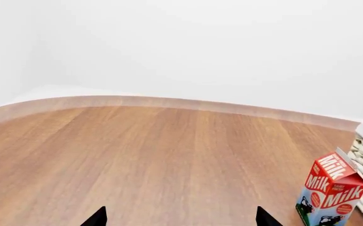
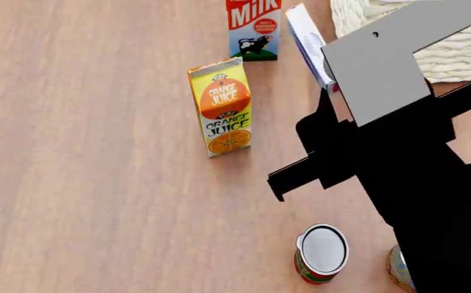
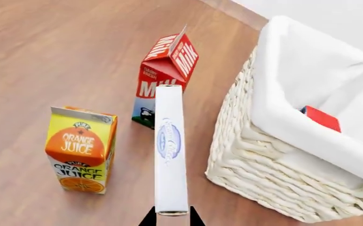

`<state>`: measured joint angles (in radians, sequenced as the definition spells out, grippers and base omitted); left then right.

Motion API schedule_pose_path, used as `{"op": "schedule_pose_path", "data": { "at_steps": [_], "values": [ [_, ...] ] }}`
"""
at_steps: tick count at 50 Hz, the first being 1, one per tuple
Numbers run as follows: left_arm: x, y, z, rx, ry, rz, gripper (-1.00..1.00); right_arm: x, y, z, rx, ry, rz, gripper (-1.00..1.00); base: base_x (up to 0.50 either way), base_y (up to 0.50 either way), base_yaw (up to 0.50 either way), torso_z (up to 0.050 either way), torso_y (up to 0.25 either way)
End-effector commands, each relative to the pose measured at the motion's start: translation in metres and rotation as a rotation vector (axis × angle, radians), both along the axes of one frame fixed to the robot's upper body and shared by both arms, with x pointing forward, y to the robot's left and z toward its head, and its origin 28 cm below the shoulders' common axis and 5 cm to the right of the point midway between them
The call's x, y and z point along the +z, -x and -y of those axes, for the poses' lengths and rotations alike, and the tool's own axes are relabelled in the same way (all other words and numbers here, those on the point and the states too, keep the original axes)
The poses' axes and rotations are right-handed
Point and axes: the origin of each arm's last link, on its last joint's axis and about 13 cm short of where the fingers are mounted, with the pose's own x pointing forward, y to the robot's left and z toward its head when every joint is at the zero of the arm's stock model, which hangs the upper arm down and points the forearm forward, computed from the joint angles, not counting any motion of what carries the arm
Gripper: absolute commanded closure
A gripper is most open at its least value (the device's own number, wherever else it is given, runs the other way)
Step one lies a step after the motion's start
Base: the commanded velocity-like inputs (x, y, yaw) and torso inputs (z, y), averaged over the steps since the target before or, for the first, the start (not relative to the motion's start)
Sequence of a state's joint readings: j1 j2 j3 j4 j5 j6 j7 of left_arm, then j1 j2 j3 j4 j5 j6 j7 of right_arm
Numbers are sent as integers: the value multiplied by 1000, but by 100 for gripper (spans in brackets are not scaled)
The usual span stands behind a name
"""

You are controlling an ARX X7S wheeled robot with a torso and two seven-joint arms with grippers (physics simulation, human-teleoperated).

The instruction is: Pick up the cream cheese box and the butter, and put them in the basket.

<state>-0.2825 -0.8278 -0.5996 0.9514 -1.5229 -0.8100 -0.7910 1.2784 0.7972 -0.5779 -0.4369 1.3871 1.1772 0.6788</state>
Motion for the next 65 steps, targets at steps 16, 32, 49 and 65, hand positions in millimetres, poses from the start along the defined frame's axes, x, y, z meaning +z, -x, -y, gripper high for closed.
{"op": "schedule_pose_path", "data": {
  "at_steps": [16, 32, 49, 65],
  "values": [
    [-1, 0, 1, -5, -4, 4, -100, 65, 43, 4, -6, 48, 221, 100, 0, 0, 0, 1, 1],
    [0, 0, 1, -3, -7, 2, -100, 104, 46, 13, -67, 51, 296, 100, 0, 0, 0, 0, 1],
    [0, 1, 0, -1, -5, 4, -100, 137, 36, 15, -93, 11, 321, 100, 0, 0, 0, 0, 1],
    [0, 2, 0, 2, -2, 3, -100, 160, 26, 21, -141, -27, 349, 100, 0, 0, 0, 0, 1]
  ]
}}
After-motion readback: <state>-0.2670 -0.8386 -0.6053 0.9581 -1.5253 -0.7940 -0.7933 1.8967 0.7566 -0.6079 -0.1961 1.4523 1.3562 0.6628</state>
